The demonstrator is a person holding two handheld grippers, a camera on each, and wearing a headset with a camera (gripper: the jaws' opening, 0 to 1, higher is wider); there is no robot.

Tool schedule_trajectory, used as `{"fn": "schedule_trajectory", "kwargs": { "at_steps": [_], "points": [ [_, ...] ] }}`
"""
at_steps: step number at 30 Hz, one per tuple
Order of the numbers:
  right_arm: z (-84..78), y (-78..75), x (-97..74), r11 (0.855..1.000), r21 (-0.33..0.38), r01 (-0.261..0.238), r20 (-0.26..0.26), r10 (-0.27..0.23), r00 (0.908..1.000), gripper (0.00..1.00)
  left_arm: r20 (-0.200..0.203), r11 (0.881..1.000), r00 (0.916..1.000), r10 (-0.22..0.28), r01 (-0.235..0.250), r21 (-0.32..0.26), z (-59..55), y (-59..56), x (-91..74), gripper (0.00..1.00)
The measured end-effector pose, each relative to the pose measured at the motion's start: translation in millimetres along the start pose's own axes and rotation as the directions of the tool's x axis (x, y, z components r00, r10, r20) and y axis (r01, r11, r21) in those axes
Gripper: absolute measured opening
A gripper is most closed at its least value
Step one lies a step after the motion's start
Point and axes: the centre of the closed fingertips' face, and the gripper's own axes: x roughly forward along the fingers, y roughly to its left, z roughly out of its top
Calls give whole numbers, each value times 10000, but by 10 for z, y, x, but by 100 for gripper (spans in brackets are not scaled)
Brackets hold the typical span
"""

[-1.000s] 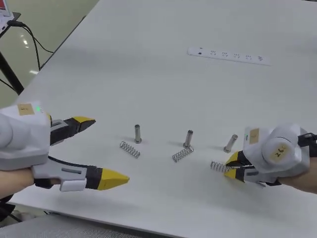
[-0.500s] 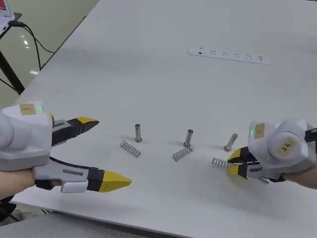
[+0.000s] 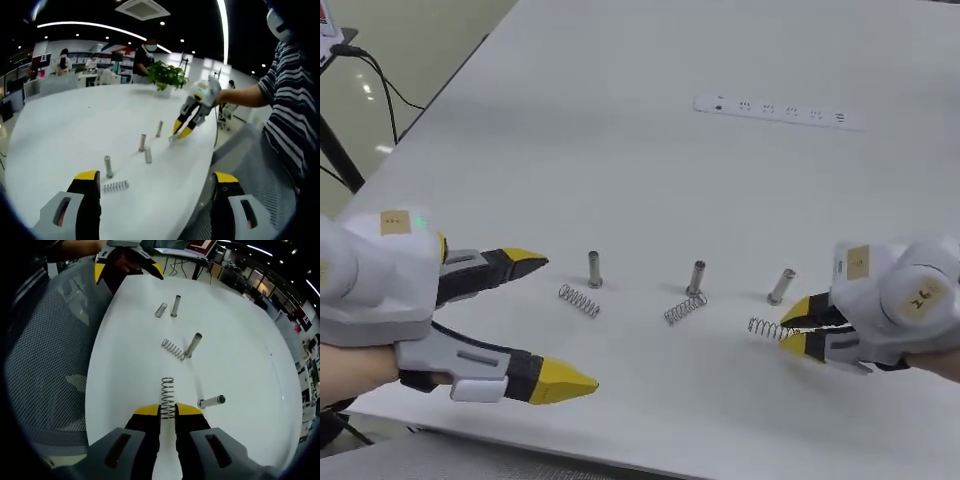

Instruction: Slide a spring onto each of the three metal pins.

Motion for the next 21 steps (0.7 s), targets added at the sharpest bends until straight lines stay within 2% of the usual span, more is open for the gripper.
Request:
{"fn": "schedule_trajectory", "kwargs": {
  "at_steps": [3, 8, 14, 17, 21],
  "points": [
    [42, 33, -22, 9999, -89, -60, 36, 60, 10000, 8, -305, 9997, 9993, -212, 217, 150, -63, -1, 37, 85],
    [116, 90, -53, 9997, -169, -195, 124, 197, 9997, 8, -705, 9968, 9950, -703, 728, 343, -103, -31, 101, 76],
    [218, 132, -76, 9994, -228, -277, 270, 283, 9992, 8, -924, 9889, 9883, -1215, 1286, 749, -115, -59, 246, 66],
    [263, 151, -83, 9991, -316, -286, 318, 296, 9991, 8, -818, 9823, 9846, -1545, 1620, 945, -83, -97, 306, 61],
    [341, 184, -88, 9986, -383, -365, 415, 381, 9984, 8, -1069, 9725, 9762, -1888, 2010, 1174, -96, -142, 431, 55]
  ]
}}
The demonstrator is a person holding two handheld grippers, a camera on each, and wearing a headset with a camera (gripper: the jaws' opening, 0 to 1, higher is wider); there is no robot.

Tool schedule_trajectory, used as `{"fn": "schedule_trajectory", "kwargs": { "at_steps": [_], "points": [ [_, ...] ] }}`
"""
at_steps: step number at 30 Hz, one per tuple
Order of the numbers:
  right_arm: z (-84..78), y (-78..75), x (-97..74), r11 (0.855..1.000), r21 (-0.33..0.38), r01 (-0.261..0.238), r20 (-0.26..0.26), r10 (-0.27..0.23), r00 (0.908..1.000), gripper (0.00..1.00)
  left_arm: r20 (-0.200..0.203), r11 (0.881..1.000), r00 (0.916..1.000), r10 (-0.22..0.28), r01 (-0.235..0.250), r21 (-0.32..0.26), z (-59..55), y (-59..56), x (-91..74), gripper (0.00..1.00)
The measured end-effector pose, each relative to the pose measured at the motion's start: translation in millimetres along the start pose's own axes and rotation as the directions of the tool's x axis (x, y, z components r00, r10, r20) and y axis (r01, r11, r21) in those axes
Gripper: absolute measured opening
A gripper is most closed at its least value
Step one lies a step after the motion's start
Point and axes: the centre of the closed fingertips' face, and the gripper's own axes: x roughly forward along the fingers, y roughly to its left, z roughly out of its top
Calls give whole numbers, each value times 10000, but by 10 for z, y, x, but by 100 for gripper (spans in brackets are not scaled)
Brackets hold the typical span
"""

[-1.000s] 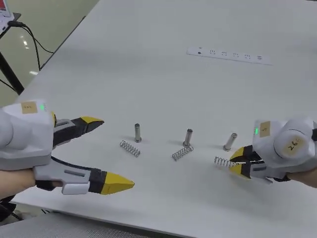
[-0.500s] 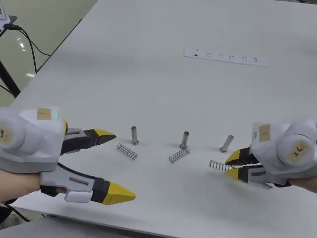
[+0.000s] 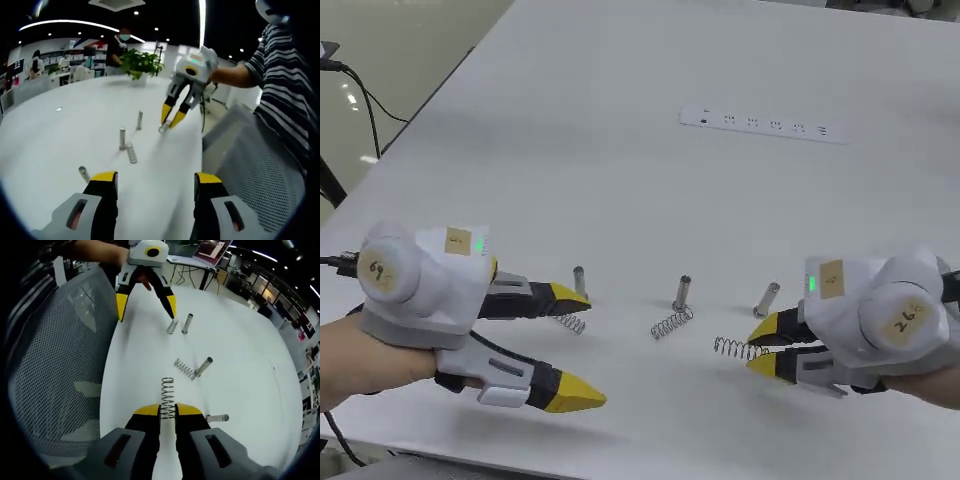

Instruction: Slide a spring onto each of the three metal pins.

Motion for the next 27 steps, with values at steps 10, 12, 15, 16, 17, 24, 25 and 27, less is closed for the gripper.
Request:
{"fn": "schedule_trajectory", "kwargs": {
  "at_steps": [10, 12, 15, 16, 17, 24, 25, 27],
  "points": [
    [185, 59, 55, 9996, -216, -159, 174, 162, 9997, 8, 557, 9977, 9961, -683, 680, 64, 197, -91, 335, 44],
    [207, 65, 64, 9995, -263, -174, 188, 179, 9997, 8, 574, 9974, 9958, -712, 704, 158, 220, -100, 381, 42],
    [238, 71, 75, 9994, -291, -195, 246, 202, 9995, 8, 693, 9970, 9948, -751, 735, 260, 273, -114, 425, 38],
    [247, 76, 79, 9993, -306, -206, 258, 214, 9994, 8, 766, 9967, 9940, -782, 762, 289, 297, -122, 448, 37],
    [251, 78, 83, 9993, -300, -201, 259, 209, 9994, 8, 794, 9964, 9935, -816, 794, 307, 308, -129, 466, 36],
    [290, 126, 99, 9988, -406, -288, 311, 301, 9991, 8, 887, 9944, 9908, -1023, 995, 357, 333, -154, 569, 31],
    [304, 122, 98, 9989, -381, -279, 364, 293, 9989, 8, 902, 9942, 9905, -1043, 1013, 365, 337, -153, 581, 30],
    [317, 122, 92, 9988, -390, -300, 400, 316, 9987, 8, 952, 9942, 9900, -1043, 1013, 359, 349, -147, 596, 29]
  ]
}}
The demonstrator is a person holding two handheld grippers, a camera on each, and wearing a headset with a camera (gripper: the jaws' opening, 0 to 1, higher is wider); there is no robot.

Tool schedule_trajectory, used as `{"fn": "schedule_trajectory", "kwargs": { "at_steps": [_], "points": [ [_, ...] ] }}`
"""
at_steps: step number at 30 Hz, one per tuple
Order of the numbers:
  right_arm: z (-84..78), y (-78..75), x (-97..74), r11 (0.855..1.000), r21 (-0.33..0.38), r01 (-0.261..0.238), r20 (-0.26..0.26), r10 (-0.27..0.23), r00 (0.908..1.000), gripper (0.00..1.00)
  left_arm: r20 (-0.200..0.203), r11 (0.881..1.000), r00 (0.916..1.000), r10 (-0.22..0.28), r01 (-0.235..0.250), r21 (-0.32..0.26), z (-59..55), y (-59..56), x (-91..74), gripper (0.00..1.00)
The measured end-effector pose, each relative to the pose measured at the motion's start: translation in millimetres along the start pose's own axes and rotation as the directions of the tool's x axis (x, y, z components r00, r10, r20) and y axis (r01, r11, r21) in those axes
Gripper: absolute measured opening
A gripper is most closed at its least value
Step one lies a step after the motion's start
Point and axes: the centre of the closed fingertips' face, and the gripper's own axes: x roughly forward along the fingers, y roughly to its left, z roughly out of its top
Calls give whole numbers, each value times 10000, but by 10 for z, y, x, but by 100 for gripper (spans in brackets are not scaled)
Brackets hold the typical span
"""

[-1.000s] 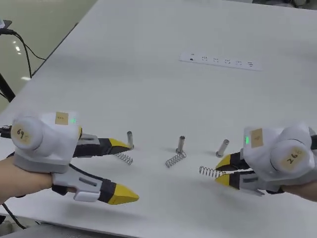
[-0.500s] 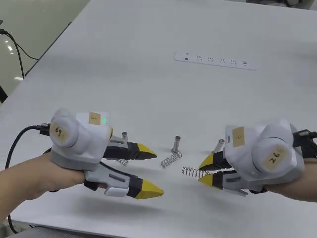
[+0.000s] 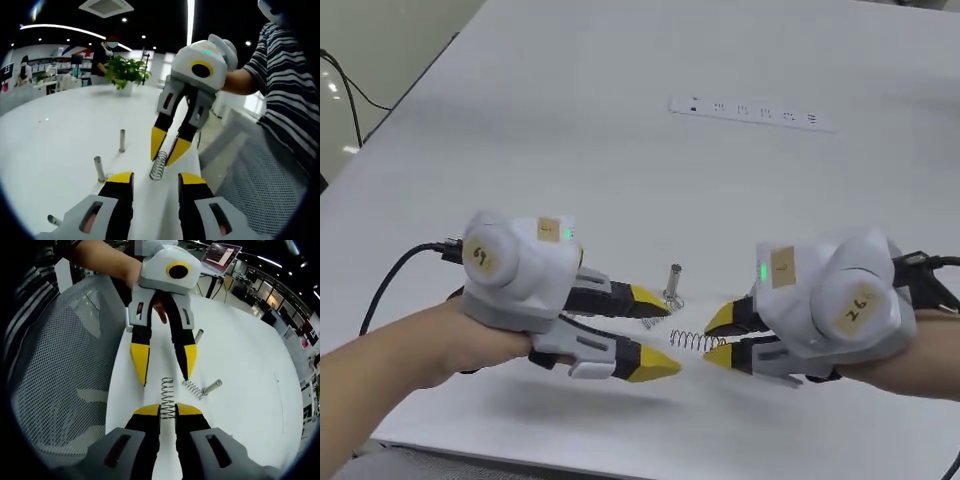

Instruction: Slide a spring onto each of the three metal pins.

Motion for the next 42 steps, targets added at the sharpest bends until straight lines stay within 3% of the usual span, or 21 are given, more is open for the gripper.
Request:
{"fn": "schedule_trajectory", "kwargs": {
  "at_steps": [14, 22, 42],
  "points": [
    [39, -6, -40, 10000, -15, -11, 158, 12, 9999, 8, 176, 9997, 9997, -176, 172, 198, 61, 4, 98, 19],
    [56, -31, -66, 9999, -91, 53, 201, -52, 9998, 7, 262, 9986, 9993, -265, 252, 461, 78, -19, 127, 5],
    [59, -3, -81, 9999, -168, -30, 261, 34, 9997, 7, 318, 9972, 9984, -477, 458, 590, 96, -83, 115, 2]
  ]
}}
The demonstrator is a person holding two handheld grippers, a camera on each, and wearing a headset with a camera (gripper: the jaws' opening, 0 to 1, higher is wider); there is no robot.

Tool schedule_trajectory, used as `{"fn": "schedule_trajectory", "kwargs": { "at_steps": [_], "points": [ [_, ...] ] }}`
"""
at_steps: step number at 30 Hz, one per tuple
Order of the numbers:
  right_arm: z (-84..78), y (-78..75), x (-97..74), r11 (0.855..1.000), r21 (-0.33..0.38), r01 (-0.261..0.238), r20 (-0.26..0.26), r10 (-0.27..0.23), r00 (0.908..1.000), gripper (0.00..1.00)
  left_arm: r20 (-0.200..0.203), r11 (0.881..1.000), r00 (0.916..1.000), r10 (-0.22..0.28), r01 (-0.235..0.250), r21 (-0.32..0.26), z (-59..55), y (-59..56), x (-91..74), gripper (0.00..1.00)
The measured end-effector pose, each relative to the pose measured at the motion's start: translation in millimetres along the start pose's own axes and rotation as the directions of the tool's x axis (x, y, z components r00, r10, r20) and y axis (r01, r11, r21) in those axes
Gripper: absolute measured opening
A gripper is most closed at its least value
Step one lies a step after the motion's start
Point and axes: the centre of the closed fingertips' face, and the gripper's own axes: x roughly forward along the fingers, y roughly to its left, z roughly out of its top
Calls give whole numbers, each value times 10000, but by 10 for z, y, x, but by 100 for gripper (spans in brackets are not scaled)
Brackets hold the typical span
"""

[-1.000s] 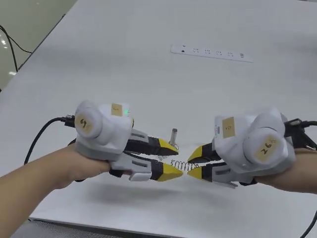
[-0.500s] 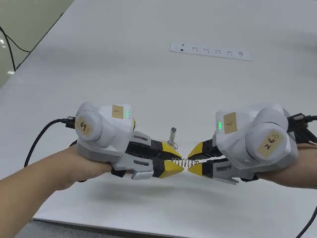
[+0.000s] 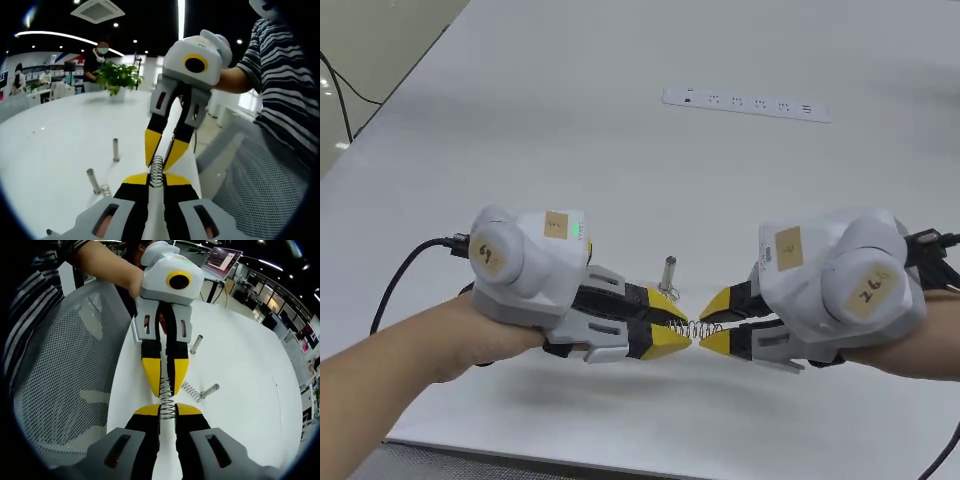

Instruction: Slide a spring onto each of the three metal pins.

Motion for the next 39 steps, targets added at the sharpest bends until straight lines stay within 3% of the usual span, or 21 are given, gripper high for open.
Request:
{"fn": "schedule_trajectory", "kwargs": {
  "at_steps": [15, 21, 30, 39],
  "points": [
    [-152, 41, -47, 9998, 107, -182, -91, 183, 9998, 12, -14, 9998, 9998, -178, 178, -57, 4, -43, -17, 2],
    [-110, 60, -31, 9995, 37, -301, 92, 301, 9995, 11, -62, 9995, 9995, -322, 322, -38, 15, -80, -10, 2],
    [-76, 55, -59, 9977, -643, -191, 75, 196, 9998, 7, -155, 9994, 9993, -330, 329, -64, 2, -63, -8, 3],
    [131, 38, -212, 9974, -638, -337, 640, 377, 9972, 7, -329, 9994, 9989, -322, 325, 84, -37, -57, 3, 2]
  ]
}}
